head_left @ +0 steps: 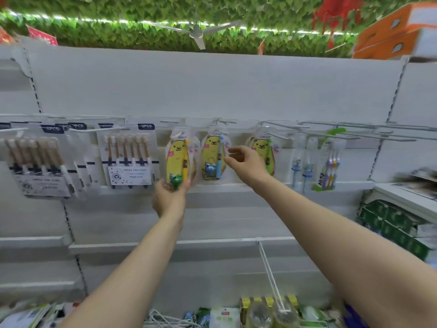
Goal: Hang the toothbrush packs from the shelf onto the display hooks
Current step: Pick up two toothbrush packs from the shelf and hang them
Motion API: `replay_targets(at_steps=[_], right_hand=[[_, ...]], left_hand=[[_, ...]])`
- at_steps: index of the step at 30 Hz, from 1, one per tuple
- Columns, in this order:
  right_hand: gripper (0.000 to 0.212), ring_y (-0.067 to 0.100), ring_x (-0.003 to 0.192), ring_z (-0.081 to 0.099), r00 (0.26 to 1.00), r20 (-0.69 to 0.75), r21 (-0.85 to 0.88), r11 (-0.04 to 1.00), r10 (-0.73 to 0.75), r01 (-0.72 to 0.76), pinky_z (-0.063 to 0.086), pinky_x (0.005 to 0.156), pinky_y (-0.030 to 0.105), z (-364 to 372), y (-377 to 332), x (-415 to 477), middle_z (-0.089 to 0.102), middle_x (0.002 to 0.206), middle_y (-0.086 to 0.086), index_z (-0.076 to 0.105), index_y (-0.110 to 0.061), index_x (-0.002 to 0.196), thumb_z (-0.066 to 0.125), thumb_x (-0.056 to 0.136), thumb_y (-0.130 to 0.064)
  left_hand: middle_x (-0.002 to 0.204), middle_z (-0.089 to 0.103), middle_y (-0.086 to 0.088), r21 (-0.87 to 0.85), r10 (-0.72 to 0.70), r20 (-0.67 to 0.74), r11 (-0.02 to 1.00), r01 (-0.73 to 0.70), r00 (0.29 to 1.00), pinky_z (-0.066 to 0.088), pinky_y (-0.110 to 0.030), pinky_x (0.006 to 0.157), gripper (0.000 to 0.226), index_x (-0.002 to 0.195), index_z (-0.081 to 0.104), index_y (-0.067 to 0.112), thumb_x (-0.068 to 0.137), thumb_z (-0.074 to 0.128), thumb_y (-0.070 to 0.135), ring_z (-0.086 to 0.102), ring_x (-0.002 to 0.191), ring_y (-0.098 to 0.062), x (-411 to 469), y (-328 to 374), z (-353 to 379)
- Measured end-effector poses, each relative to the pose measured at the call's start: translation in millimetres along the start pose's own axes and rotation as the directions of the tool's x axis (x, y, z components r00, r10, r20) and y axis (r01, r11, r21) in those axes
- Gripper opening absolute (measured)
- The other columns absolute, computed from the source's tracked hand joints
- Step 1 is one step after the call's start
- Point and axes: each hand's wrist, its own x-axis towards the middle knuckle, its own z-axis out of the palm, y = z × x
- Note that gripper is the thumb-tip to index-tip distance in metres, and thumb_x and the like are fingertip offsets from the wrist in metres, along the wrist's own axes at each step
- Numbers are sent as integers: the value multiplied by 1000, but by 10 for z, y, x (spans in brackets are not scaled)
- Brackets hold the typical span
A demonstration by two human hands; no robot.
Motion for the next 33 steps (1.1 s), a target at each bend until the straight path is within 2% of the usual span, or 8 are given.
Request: replay_targets(at_steps=[2,4,7,12,15,20,25,33], right_hand=[[43,16,108,62,998,58,-202,978,-37,48,52,95,38,-458,22,-175,66,118,1,62,-18,128,71,89,-33],[47,19,117,59,993,106,-357,930,-53,88,48,101,38,-980,25,-381,64,127,3,59,-16,133,70,90,-32],[47,21,123,57,994,82,-518,849,-75,107,45,103,36,-1770,52,-707,62,132,3,59,-16,133,68,91,-35],[44,22,124,55,995,-1,-663,745,-97,72,43,98,34,-3007,216,-1299,62,133,4,60,-18,132,66,92,-37],[46,25,126,52,994,-35,-743,667,-104,44,42,98,35,-3633,342,-1677,61,135,4,57,-18,135,64,93,-37],[48,29,126,48,995,-80,-844,534,-59,-37,46,97,42,-4564,619,-2190,60,130,10,55,-21,135,62,93,-41],[53,30,127,46,989,-147,-896,424,-1,-133,46,97,44,-5357,837,-2546,57,134,9,50,-20,138,60,93,-46],[58,30,132,44,953,-290,-895,330,81,-301,43,102,42,-6514,1343,-2681,50,142,9,45,-20,143,59,94,-48]], left_hand=[[130,57,-4,199,120,-36,974,-110,992,44,-48,103,74,131,52,21,69,86,42,50,123,-29,-279,130,106],[146,41,-11,329,148,-97,938,-109,984,36,-49,108,91,142,41,19,67,87,41,36,135,-33,-595,336,240],[157,22,-17,310,82,-150,950,-32,985,29,-49,112,109,152,24,14,68,87,43,25,142,-37,-1078,601,446],[151,36,-13,297,245,138,914,-276,960,28,-42,113,88,148,36,16,76,83,37,30,140,-31,-2128,807,1080],[146,39,-12,279,318,381,856,-436,868,31,-37,110,81,144,42,21,76,82,34,34,136,-29,-2809,949,1562],[147,39,-7,233,428,649,676,-700,629,33,-39,109,73,144,42,27,81,77,36,36,135,-28,-3863,1178,2270],[145,42,-7,151,448,762,580,-800,468,36,-41,106,64,144,43,27,87,67,42,37,134,-29,-4586,1367,2924],[142,45,-11,86,422,844,504,-859,332,39,-43,102,64,142,43,17,90,59,50,40,130,-31,-5332,1447,4106]])
